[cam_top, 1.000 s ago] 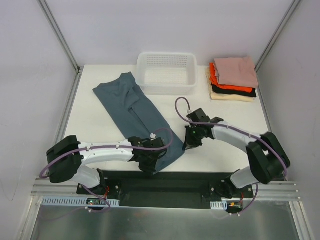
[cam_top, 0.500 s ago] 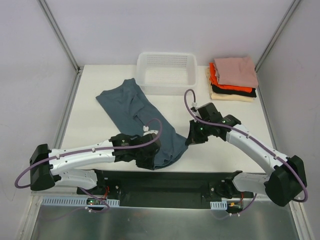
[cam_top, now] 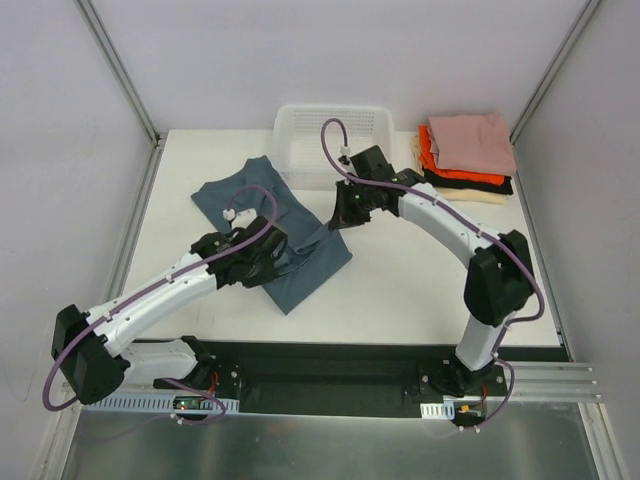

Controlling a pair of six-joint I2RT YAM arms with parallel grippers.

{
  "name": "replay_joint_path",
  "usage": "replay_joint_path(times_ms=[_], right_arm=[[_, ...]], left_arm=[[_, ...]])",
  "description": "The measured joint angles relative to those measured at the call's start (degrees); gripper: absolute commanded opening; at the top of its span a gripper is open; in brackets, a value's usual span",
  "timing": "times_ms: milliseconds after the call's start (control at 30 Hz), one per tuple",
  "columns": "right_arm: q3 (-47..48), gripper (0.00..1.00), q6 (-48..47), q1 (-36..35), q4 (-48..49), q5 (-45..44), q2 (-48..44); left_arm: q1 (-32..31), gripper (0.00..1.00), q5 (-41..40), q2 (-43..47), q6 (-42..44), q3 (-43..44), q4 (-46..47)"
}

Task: Fold and stack the t-shirts
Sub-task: Fold the tshirt

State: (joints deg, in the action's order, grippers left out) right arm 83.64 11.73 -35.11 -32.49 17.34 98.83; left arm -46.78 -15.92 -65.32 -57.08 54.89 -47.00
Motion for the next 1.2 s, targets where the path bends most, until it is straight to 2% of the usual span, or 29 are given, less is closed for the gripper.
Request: replay_joint_path(times_ms=[300, 533, 800, 833, 867, 900, 933, 967, 1067, 1100, 1133, 1200], right_arm=[[16.0, 0.03, -0.4, -0.2, 0.6, -0.4, 15.4], [23.1, 0.05, -0.3, -0.3, 0.5, -1.0, 23.0], [29.6, 0.17, 0.8, -0.4, 1.2, -1.6, 29.8], [30.4, 0.24, 1.0, -0.4, 1.2, -1.6, 30.8], [31.1, 0.28, 1.2, -0.4, 1.4, -1.6, 31.8], [31.9, 0.34, 1.5, -0.4, 1.4, -1.7, 32.7], [32.6, 0.45, 1.7, -0.4, 1.4, -1.7, 33.6], [33.1, 0.5, 1.9, -0.4, 1.4, -1.7, 34.1], [33.5, 0.6, 2.0, -0.4, 1.3, -1.7, 34.9], [33.5, 0.63, 1.9, -0.4, 1.4, -1.7, 34.8], [33.3, 0.76, 1.8, -0.4, 1.7, -1.6, 34.6], [31.5, 0.91, 1.6, -0.4, 2.3, -1.4, 33.3]], left_arm=[[10.3, 0.0, -2.8, -7.3, 5.3, 4.7, 0.2], [15.3, 0.0, -3.1, -11.2, 8.5, 5.4, 1.2], [20.0, 0.02, -3.1, -17.8, 11.4, 5.9, 4.8], [20.4, 0.04, -3.3, -18.7, 11.6, 6.0, 4.9], [20.8, 0.18, -3.4, -19.7, 12.0, 6.2, 5.0], [21.1, 0.27, -3.7, -20.7, 12.4, 6.6, 5.1], [21.4, 0.39, -4.0, -21.6, 13.2, 7.1, 5.0], [21.5, 0.58, -4.2, -22.3, 13.7, 7.8, 5.1], [21.8, 0.81, -4.2, -22.8, 14.8, 9.0, 5.6], [21.8, 0.94, -4.2, -22.7, 14.8, 9.1, 5.7], [21.8, 0.98, -4.1, -22.4, 14.9, 9.1, 5.8], [21.8, 0.99, -3.8, -21.4, 15.2, 9.1, 5.7]])
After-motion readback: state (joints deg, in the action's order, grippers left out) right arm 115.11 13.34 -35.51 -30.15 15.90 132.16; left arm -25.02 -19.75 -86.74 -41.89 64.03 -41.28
